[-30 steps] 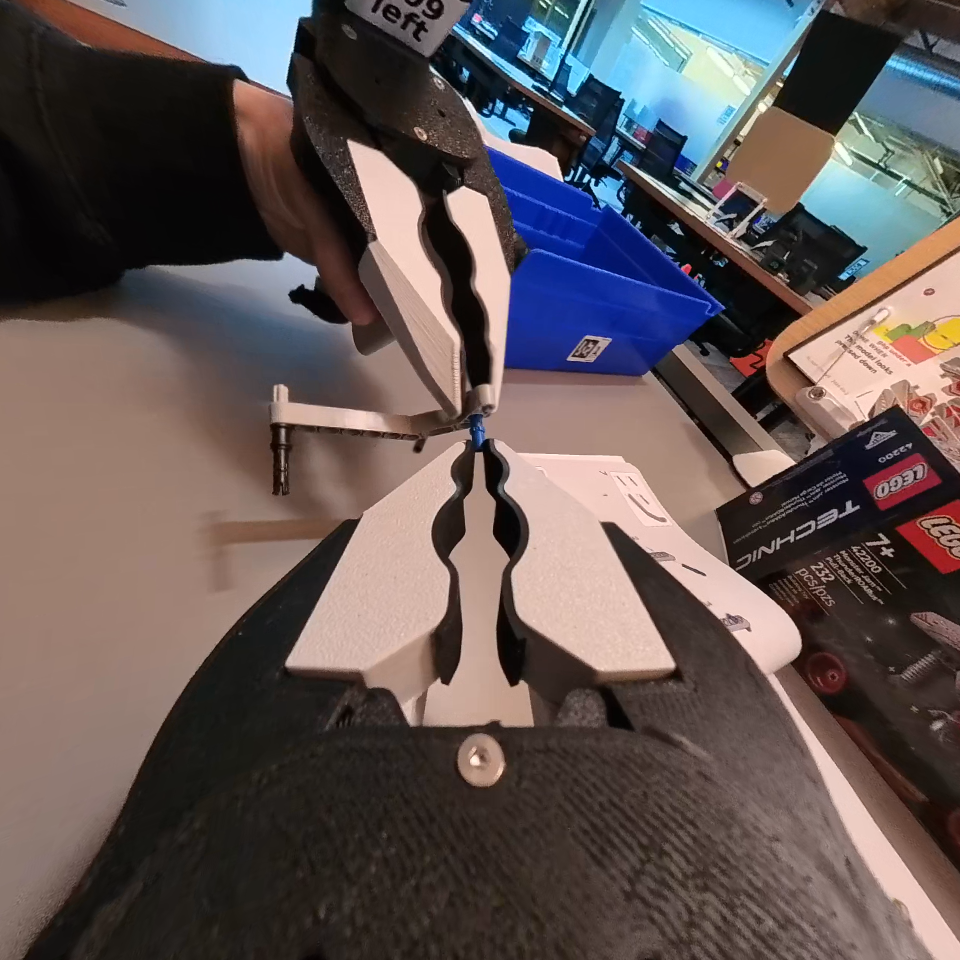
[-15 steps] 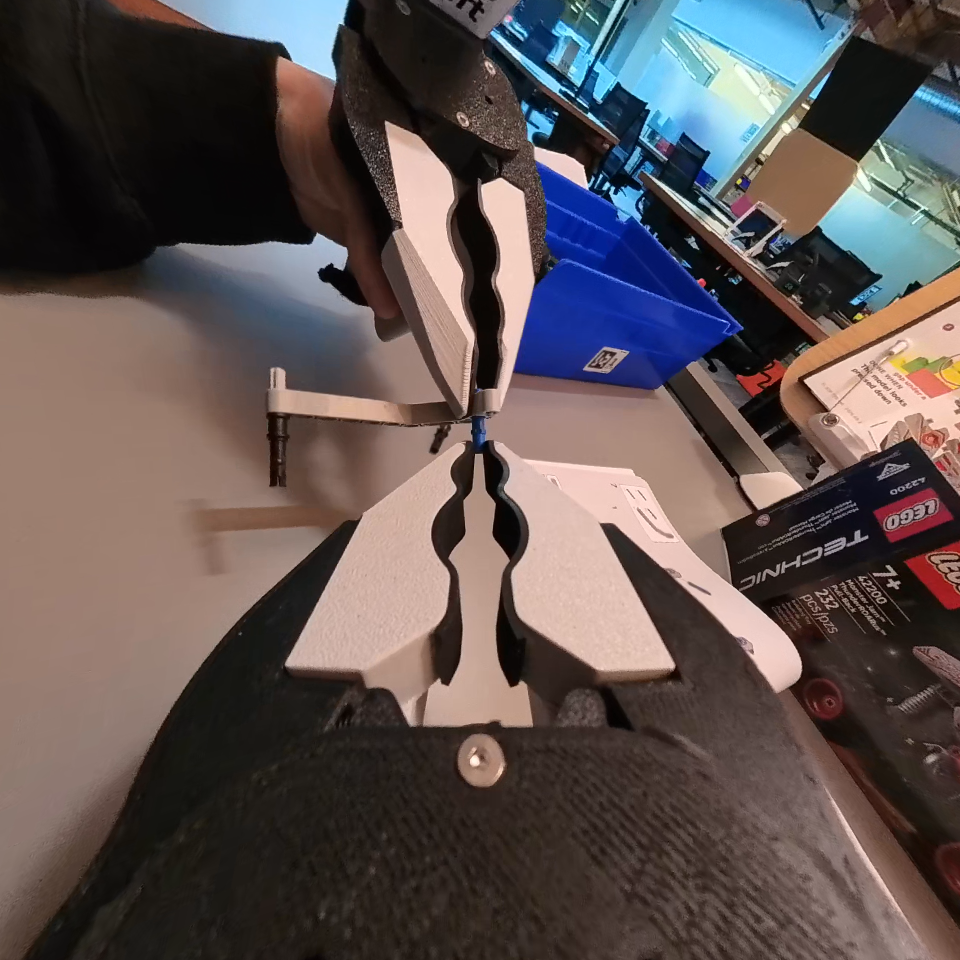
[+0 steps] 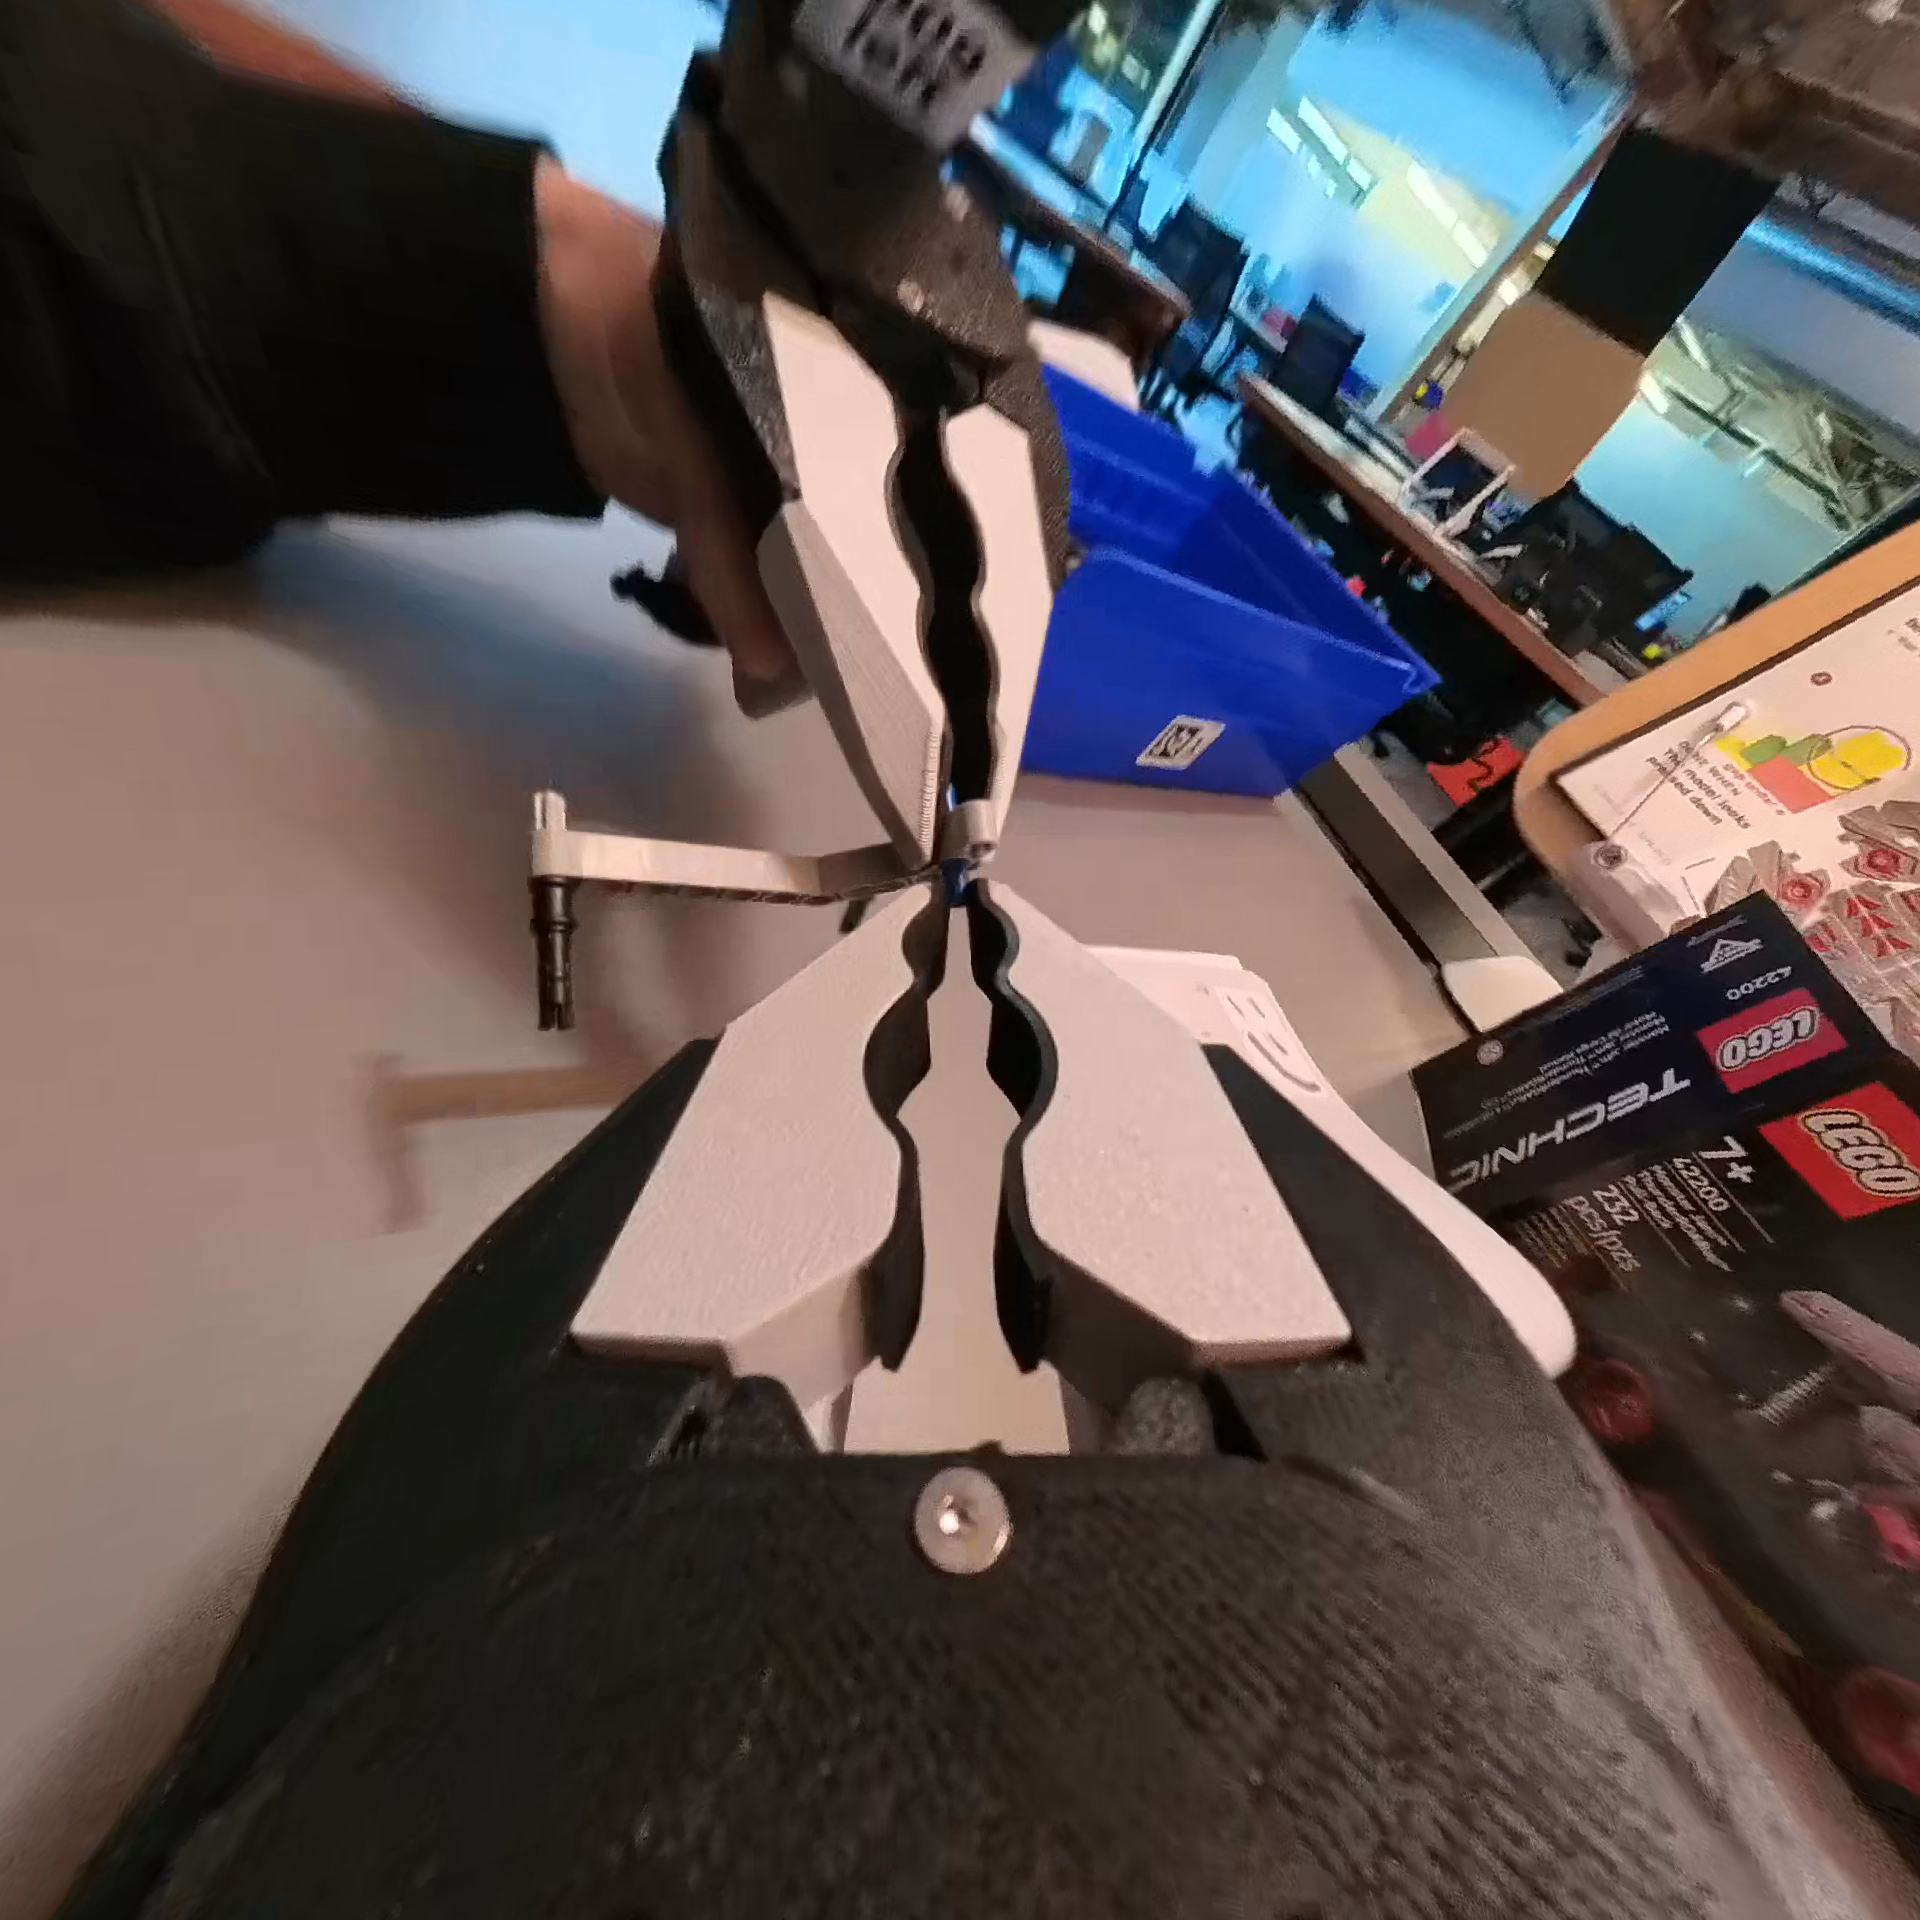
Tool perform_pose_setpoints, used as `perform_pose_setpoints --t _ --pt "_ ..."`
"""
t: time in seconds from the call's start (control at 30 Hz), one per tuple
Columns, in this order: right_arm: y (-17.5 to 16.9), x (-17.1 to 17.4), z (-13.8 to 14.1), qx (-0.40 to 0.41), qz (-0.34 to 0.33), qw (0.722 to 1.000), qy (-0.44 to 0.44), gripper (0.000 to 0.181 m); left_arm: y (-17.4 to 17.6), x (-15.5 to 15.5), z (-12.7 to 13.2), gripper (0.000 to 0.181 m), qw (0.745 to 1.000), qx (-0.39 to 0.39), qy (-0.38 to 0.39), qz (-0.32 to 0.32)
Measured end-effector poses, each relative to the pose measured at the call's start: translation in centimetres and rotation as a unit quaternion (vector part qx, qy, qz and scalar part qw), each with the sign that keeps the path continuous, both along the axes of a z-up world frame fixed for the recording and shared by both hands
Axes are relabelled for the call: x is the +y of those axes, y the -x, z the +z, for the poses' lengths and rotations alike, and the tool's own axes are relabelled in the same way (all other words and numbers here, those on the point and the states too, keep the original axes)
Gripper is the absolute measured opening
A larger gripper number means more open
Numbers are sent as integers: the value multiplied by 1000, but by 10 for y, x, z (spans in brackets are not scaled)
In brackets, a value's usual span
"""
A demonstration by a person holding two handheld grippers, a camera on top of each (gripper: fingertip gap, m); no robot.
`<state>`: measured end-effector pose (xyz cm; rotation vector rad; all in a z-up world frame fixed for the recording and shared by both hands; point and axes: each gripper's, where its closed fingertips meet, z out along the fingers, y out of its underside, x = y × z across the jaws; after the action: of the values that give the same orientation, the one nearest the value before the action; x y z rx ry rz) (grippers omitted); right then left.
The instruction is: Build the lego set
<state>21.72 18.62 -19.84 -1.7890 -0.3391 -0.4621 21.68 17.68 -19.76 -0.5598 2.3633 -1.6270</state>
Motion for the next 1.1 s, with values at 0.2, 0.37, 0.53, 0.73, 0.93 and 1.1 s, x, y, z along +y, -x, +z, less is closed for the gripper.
perform_pose_setpoints --t 0.2,0.37,0.53,0.73,0.93,1.1 --pt "-2 -3 2 -1 -1 1000 -8 2 -2 -3 1 5 999 12 30 2" --pt "-11 -6 -1 -6 -27 1000 -1 2 -9 -1 -2 8 1000 3 17 23" --pt "-18 -9 -7 -9 -37 999 13 2 -10 1 -2 11 999 3 19 29" --pt "-18 -10 -9 -1 -34 999 13 1 -11 1 -7 12 999 -3 -3 32" --pt "-14 -8 -9 -12 -28 999 11 1 -11 2 -11 11 999 0 -15 34" --pt "-16 -8 -12 -19 -35 999 23 2 -11 0 -16 11 999 4 -25 30"
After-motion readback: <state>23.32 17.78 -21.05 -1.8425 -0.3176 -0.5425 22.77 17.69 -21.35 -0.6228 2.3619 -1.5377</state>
